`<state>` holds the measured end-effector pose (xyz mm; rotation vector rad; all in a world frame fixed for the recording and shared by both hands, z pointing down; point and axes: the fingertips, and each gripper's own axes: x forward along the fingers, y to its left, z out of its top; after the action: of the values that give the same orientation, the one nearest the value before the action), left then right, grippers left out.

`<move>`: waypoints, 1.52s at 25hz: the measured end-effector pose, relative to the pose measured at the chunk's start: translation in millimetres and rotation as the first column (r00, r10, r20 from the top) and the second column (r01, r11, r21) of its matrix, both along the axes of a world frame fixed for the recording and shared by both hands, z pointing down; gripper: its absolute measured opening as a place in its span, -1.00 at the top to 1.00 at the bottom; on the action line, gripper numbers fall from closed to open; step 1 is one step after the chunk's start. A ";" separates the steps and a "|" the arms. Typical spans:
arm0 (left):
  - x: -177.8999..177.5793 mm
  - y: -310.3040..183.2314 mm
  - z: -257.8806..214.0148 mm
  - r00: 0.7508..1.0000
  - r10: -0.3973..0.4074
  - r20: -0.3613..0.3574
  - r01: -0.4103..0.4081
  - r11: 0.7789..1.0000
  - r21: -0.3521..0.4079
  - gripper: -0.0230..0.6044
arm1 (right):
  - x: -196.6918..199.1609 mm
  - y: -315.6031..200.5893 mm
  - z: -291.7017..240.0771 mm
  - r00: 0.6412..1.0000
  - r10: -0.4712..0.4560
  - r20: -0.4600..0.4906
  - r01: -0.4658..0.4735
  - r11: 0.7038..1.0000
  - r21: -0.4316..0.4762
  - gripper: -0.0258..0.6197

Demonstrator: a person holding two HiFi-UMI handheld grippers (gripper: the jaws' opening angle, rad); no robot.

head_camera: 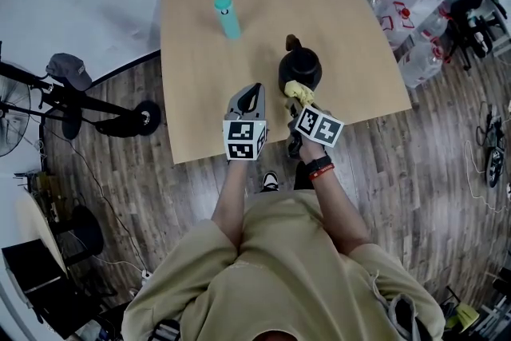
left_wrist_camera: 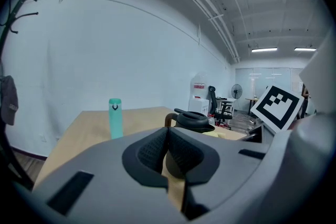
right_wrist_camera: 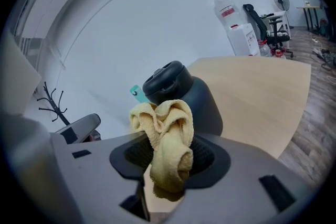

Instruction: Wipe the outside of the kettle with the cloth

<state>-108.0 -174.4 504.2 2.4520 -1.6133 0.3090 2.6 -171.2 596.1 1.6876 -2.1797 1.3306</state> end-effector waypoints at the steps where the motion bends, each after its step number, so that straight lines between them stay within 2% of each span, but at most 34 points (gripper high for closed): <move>1: 2.9 -0.1 0.7 1.000 0.007 0.000 -0.007 1.000 -0.002 0.85 | 4.8 0.7 0.2 1.000 0.004 -0.012 -0.004 1.000 0.002 0.38; 14: 43.8 -7.5 6.0 0.997 0.072 0.005 -0.072 0.997 -0.010 0.85 | 74.1 -12.4 3.2 0.985 0.070 -0.155 -0.065 0.997 0.036 0.38; 18: 45.5 -14.7 12.9 0.997 0.070 0.018 -0.069 0.997 -0.026 0.85 | 78.9 -27.8 9.7 0.988 0.029 -0.154 -0.021 0.998 0.051 0.38; 22: 49.4 -22.4 16.2 0.998 0.060 0.020 -0.060 0.998 -0.030 0.85 | 98.9 -41.6 9.8 0.976 0.011 -0.217 0.000 0.999 0.053 0.38; 28: 51.5 -37.4 18.3 0.999 0.038 0.026 -0.037 0.999 -0.037 0.85 | 110.0 -64.9 13.6 0.943 -0.132 -0.306 0.149 0.988 0.031 0.40; 32: 51.1 -47.8 15.5 0.999 0.006 0.032 -0.005 0.999 -0.038 0.85 | 120.0 -83.7 13.9 0.920 -0.209 -0.332 0.227 0.974 0.016 0.40; 35: 52.7 -54.2 17.7 0.999 -0.020 0.037 0.022 0.999 -0.040 0.85 | 128.0 -98.2 17.5 0.895 -0.271 -0.354 0.291 0.957 0.002 0.40; 38: 50.9 -60.0 22.0 0.998 -0.041 0.041 0.043 0.998 -0.049 0.85 | 129.1 -114.3 18.4 0.855 -0.341 -0.391 0.370 0.929 -0.002 0.40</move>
<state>-57.1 -234.4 526.2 2.3870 -1.6499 0.3895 131.7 -285.5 614.5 1.3298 -2.1765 0.7575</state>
